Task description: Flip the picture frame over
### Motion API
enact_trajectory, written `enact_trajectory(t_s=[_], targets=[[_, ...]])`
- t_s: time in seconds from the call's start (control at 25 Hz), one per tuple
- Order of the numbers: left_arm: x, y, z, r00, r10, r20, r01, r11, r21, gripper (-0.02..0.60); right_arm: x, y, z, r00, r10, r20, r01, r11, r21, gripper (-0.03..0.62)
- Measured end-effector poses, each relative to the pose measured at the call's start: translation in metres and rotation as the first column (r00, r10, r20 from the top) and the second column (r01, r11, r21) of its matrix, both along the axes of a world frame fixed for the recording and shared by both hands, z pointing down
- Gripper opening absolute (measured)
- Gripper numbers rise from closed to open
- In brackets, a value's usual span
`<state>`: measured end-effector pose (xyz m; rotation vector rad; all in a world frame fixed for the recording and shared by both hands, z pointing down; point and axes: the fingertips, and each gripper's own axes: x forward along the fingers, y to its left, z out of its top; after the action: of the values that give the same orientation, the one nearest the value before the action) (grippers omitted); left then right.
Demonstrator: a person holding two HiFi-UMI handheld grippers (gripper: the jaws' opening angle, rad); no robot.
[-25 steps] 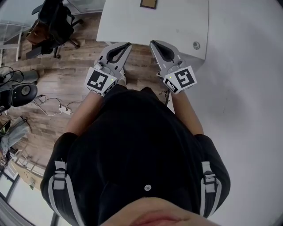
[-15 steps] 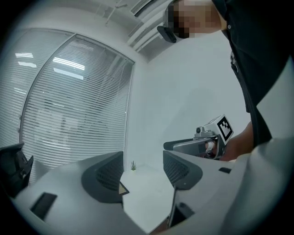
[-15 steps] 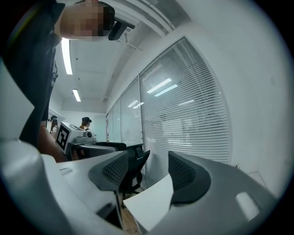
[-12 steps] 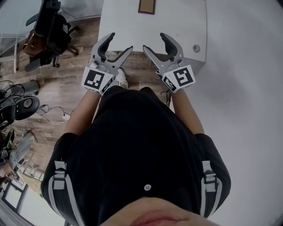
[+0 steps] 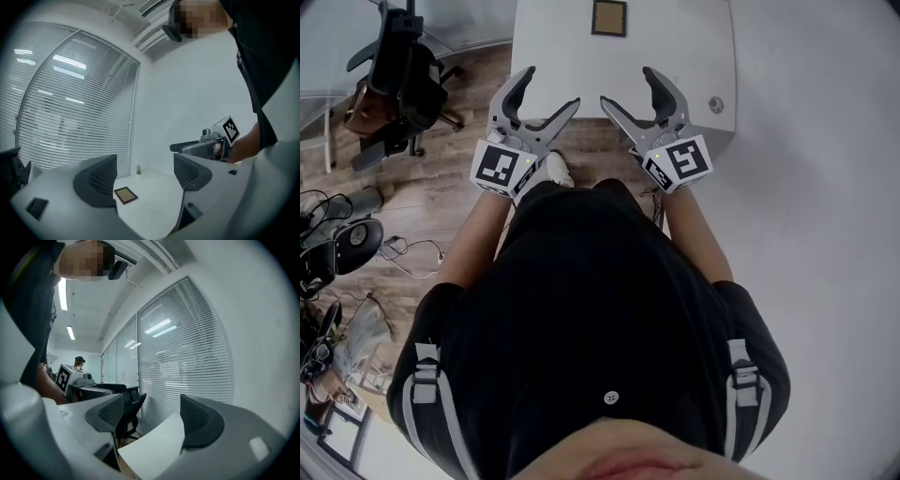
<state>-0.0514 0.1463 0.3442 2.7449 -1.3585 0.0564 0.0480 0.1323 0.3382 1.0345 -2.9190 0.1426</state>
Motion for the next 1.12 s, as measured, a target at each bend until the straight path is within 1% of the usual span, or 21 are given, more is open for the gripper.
enact_trajectory(t_s=[0.32, 0.48, 0.68, 0.76, 0.84, 0.92, 1.0, 1.12], targets=[[-0.027, -0.02, 0.007, 0.999, 0.042, -0.012, -0.042, 0.999, -0.01, 0.362, -0.024, -0.013, 0.009, 0.999, 0.05, -0.011, -0.05, 0.998, -0.033, 0.376], [-0.045, -0.054, 0.002, 0.999, 0.032, -0.018, -0.032, 0.999, -0.019, 0.362, -0.041, -0.046, 0.005, 0.999, 0.042, -0.024, -0.043, 0.998, -0.051, 0.376], [-0.046, -0.059, 0.004, 0.999, 0.044, -0.004, -0.044, 0.999, -0.026, 0.362, -0.042, -0.055, 0.006, 0.998, 0.051, -0.022, -0.052, 0.997, -0.051, 0.376], [-0.051, -0.067, 0.005, 0.999, 0.041, -0.004, -0.041, 0.999, -0.028, 0.362, -0.048, -0.063, 0.009, 0.999, 0.047, -0.021, -0.048, 0.997, -0.054, 0.376], [-0.06, -0.081, 0.007, 0.999, 0.035, 0.0, -0.035, 0.999, -0.038, 0.362, -0.056, -0.078, 0.01, 0.999, 0.044, -0.023, -0.045, 0.997, -0.058, 0.376], [-0.063, -0.096, 0.008, 1.0, 0.027, 0.006, -0.027, 0.999, -0.031, 0.362, -0.058, -0.096, 0.014, 0.999, 0.039, -0.019, -0.04, 0.997, -0.059, 0.376], [-0.059, -0.112, 0.009, 1.0, 0.02, 0.013, -0.02, 1.0, -0.023, 0.362, -0.054, -0.114, 0.017, 0.999, 0.031, -0.012, -0.032, 0.998, -0.059, 0.376], [-0.052, -0.136, 0.009, 1.0, 0.024, 0.016, -0.023, 0.999, -0.036, 0.361, -0.049, -0.14, 0.014, 1.0, 0.025, -0.011, -0.026, 0.998, -0.054, 0.376]])
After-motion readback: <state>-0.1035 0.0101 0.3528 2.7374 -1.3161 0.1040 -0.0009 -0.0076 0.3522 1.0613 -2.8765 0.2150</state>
